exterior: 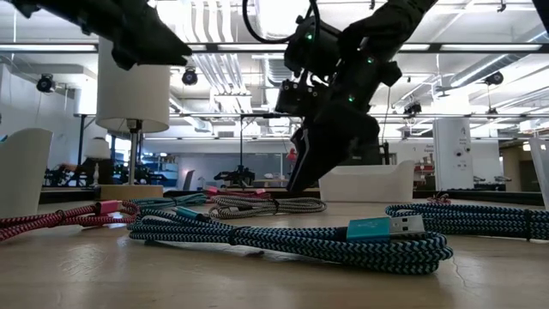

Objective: Pick & Place USB Port
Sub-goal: Put the white patterned charger cable into the white bin

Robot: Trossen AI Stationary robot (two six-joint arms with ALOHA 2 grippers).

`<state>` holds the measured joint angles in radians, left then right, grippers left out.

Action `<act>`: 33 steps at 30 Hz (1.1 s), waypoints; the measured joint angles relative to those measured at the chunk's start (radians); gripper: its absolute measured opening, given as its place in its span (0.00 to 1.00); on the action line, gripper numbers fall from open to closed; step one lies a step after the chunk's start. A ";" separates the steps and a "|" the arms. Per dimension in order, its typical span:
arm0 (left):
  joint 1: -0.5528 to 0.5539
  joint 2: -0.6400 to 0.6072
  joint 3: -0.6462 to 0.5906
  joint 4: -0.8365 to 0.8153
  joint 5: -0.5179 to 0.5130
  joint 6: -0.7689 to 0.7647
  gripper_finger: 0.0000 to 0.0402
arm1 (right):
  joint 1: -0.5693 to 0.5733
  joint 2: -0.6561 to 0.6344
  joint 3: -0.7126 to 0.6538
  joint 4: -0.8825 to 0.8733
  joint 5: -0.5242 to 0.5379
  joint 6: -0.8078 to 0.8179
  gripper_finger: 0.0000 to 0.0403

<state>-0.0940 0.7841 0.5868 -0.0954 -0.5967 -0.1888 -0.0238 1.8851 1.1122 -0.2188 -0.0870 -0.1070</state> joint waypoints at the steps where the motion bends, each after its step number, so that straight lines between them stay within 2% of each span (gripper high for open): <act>1: 0.010 0.021 0.016 -0.025 0.003 -0.005 0.48 | 0.000 0.000 0.000 0.002 -0.002 0.001 0.38; 11: 0.054 0.214 0.070 -0.074 0.004 -0.045 0.48 | 0.000 0.050 -0.009 0.000 -0.002 0.026 0.37; 18: 0.081 0.272 0.070 -0.088 0.040 -0.097 0.48 | 0.000 0.091 -0.003 0.004 0.000 0.025 0.35; 22: 0.100 0.277 0.073 -0.085 0.067 -0.097 0.48 | -0.001 0.080 -0.003 -0.005 0.003 0.013 0.29; 27: 0.108 0.278 0.073 -0.085 0.068 -0.097 0.48 | 0.000 0.048 -0.006 -0.025 0.003 -0.023 0.15; 31: 0.107 0.278 0.073 -0.084 0.068 -0.098 0.48 | 0.000 -0.006 -0.007 -0.116 0.003 -0.035 0.05; 33: 0.107 0.278 0.073 -0.083 0.068 -0.098 0.48 | -0.006 -0.038 -0.001 -0.199 0.009 -0.035 0.04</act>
<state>0.0132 1.0622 0.6597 -0.1787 -0.5285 -0.2867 -0.0302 1.8470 1.1116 -0.4177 -0.0785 -0.1420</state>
